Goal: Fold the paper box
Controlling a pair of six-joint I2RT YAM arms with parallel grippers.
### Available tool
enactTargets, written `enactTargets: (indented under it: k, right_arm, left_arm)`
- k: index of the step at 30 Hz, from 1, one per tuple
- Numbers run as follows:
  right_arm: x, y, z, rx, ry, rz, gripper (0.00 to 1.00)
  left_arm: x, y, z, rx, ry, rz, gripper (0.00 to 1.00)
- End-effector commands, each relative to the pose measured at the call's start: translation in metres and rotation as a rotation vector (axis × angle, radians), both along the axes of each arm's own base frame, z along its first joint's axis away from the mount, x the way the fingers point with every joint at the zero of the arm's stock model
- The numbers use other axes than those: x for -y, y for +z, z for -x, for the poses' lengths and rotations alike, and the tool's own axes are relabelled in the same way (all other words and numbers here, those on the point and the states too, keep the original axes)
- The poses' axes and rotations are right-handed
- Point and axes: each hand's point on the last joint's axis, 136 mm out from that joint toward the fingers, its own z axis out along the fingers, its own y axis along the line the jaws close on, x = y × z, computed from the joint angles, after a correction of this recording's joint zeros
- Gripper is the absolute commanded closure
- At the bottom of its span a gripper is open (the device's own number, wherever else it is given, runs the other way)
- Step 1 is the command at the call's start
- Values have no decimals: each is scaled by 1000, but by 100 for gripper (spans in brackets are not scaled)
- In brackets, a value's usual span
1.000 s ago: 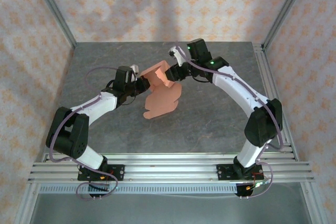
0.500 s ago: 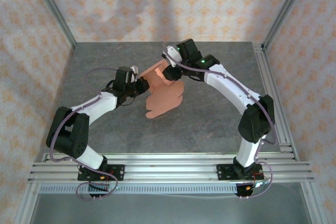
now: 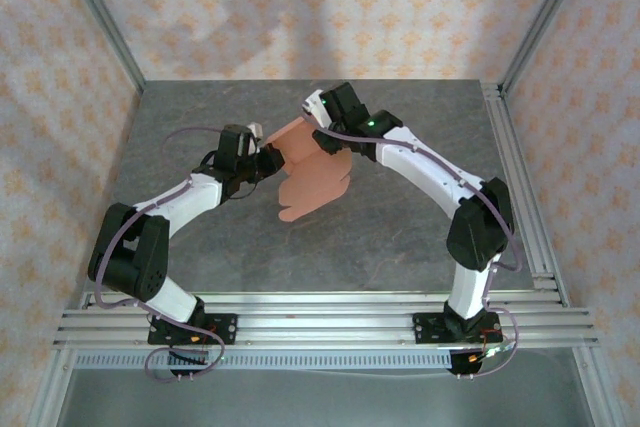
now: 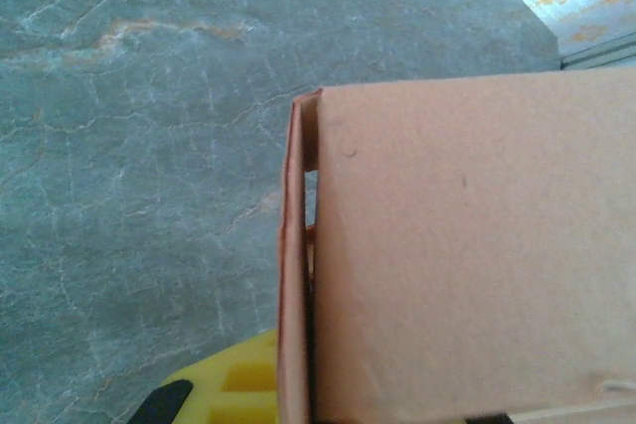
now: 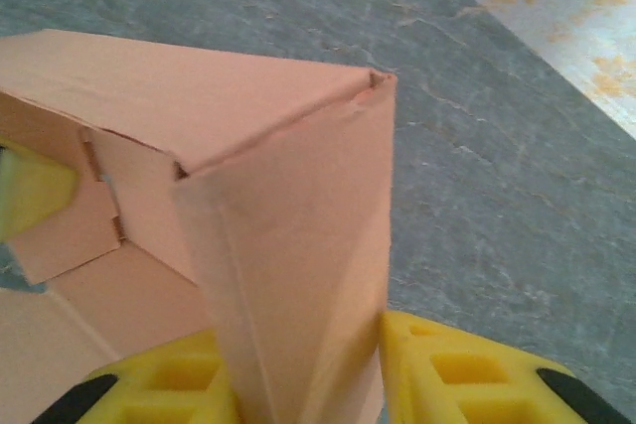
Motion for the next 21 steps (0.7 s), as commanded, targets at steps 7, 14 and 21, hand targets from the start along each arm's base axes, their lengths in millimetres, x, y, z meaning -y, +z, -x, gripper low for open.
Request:
enactTargets:
  k: [7,14,21]
  right_arm:
    - [0,5,-11,125,-101,65,77]
    - [-4,7,-13,252,-248,167,93]
    - [3,15,-20,420,-430,310,100]
  left_arm:
    - [14,24,-8,57,-34,53,100]
    - [14,19,-9,43,-29,55,100]
    - [16,20,-10,40,-35,63,100]
